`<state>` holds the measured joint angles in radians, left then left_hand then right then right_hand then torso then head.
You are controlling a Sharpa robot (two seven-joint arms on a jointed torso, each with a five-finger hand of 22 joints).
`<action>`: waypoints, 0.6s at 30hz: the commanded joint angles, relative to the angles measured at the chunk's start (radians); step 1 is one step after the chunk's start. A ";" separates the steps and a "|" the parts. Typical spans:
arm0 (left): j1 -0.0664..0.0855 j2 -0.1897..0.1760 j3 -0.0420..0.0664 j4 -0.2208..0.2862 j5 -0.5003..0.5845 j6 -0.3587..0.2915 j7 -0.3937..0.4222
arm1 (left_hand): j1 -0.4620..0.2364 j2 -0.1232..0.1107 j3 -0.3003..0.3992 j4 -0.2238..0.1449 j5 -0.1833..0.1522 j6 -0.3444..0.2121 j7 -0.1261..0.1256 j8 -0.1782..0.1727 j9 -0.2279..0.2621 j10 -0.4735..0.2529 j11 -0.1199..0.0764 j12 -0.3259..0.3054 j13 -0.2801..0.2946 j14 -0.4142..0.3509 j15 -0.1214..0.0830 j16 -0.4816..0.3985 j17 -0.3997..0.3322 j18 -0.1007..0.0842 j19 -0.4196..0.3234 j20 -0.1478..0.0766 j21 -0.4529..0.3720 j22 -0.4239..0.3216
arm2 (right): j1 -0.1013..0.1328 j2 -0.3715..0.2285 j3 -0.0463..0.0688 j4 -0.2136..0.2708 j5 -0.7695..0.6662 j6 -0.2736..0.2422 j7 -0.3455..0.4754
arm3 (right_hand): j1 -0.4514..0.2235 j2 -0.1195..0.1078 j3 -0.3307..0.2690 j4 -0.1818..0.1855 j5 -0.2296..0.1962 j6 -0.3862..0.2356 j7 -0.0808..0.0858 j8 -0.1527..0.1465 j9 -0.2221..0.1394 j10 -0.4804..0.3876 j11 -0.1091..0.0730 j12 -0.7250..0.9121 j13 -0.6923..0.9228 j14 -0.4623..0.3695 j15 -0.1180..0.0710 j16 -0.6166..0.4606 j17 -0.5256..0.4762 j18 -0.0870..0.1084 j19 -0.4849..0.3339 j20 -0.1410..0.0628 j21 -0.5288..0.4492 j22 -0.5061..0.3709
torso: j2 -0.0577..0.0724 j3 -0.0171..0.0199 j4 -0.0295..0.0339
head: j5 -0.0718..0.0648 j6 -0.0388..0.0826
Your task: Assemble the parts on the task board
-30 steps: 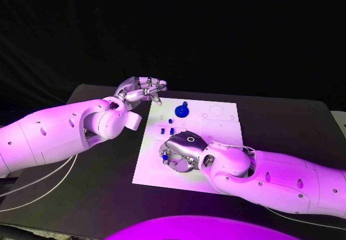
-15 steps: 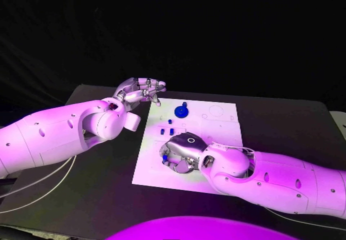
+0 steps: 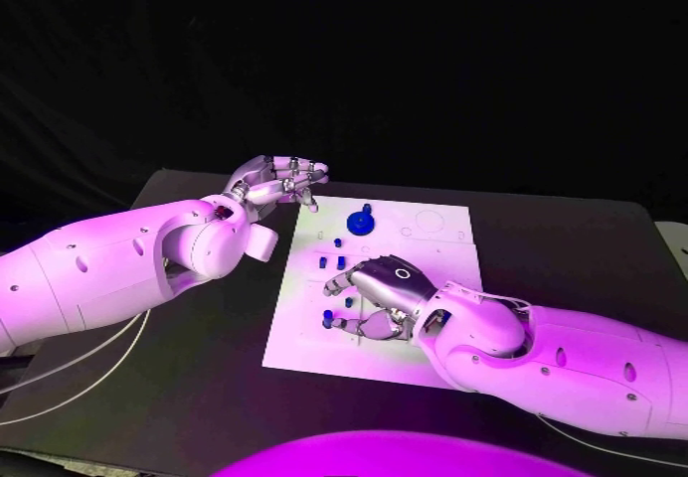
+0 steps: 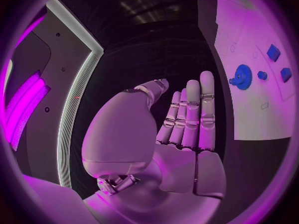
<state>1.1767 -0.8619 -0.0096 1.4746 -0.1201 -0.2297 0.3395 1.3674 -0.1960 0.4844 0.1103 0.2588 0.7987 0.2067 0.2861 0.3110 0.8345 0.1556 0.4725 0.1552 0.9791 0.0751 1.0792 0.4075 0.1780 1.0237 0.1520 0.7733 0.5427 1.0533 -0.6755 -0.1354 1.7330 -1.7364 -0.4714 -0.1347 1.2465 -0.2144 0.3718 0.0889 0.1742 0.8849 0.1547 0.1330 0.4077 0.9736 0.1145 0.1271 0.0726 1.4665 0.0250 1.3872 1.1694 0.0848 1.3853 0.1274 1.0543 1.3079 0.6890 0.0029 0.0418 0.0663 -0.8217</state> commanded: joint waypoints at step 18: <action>0.000 -0.012 -0.010 0.003 0.008 0.019 0.014 | -0.007 0.009 -0.004 0.001 0.004 -0.007 0.013 0.008 0.002 -0.009 0.000 0.008 0.001 -0.006 0.001 0.001 -0.002 0.006 0.005 0.007 -0.001 0.000 | 0.105 -0.420 0.002 0.180 0.512 0.074 -0.113 | -0.025 0.004 -0.031 0.119 0.004 0.099 -0.059 0.152 0.083 0.426 -0.103 0.916 0.908 0.074 -0.081 0.120 0.226 -0.058 0.146 -0.079 0.386 0.208 | -0.013 -0.0018 -0.0276 | -0.098 0.016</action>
<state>1.1767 -0.8746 -0.0199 1.4756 -0.1194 -0.2268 0.3405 1.3633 -0.1920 0.4844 0.1103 0.2588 0.7952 0.2031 0.2899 0.3120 0.8345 0.1556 0.4765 0.1552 0.9791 0.0752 1.0792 0.4067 0.1780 1.0275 0.1557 0.7734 0.5427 1.1634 -1.0892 -0.1316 1.8999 -1.2722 -0.4707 -0.1778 1.2276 -0.2099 0.3421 0.2007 0.1796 0.9890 0.0960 0.2796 0.4860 1.4005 0.0091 0.9882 0.9199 1.4664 -0.0543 1.5042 1.3082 0.0441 1.4664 0.0498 1.4347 1.3079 0.6792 0.0003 0.0202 -0.0222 -0.8034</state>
